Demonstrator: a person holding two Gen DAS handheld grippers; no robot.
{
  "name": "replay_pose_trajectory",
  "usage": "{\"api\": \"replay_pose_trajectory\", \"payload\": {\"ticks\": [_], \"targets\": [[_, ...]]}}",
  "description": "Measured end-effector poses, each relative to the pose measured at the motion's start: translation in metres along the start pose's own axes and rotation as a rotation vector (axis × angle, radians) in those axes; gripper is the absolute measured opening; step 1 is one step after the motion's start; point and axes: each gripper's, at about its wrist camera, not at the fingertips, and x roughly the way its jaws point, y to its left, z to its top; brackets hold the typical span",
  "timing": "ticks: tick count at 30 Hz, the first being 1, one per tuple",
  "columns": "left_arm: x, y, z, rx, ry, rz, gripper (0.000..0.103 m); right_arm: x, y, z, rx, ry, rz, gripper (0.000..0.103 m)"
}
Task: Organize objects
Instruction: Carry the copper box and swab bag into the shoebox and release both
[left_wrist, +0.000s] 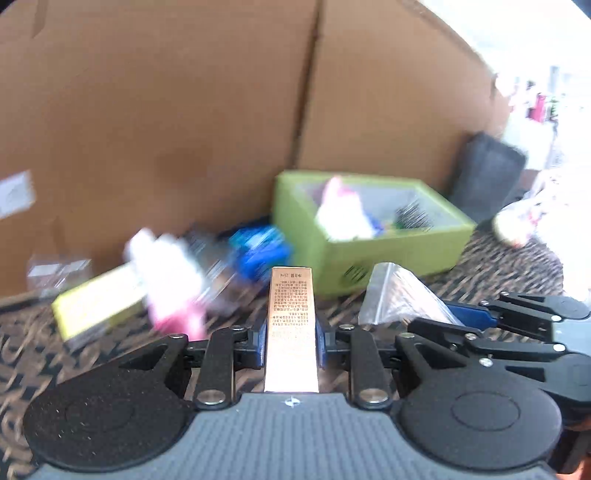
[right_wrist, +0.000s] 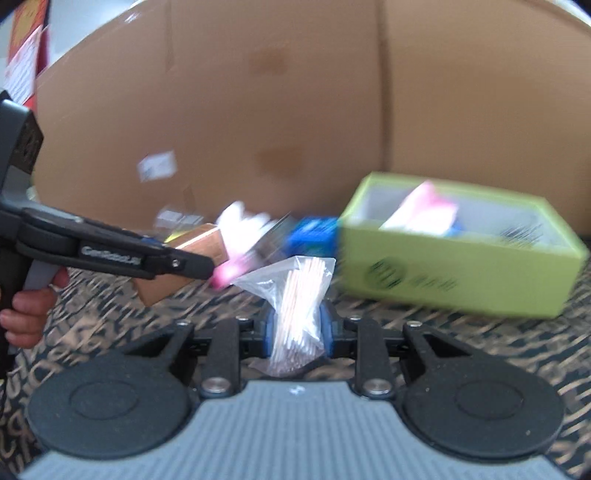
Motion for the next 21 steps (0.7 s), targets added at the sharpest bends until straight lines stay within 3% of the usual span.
{"api": "replay_pose_trajectory", "payload": {"ticks": [5,11,17,21], "targets": [[0.029,-0.041,0.045,0.078,-0.058,-0.039,0.025,-0.011,-0.042,0.025,0.010,-0.084,-0.132,0.024],[0.097,-0.067,0.091,0.079,-0.050,-0.039,0.025,0.012,-0.093,0.054,0.015,-0.121,-0.260,0.024],[0.165,-0.070,0.108,0.073,0.015,-0.002,0.025,0.054,-0.135,0.067,0.040,-0.103,-0.318,0.024],[0.188,-0.065,0.104,0.060,0.045,0.018,0.025,0.080,-0.158,0.067,0.061,-0.073,-0.323,0.024]]}}
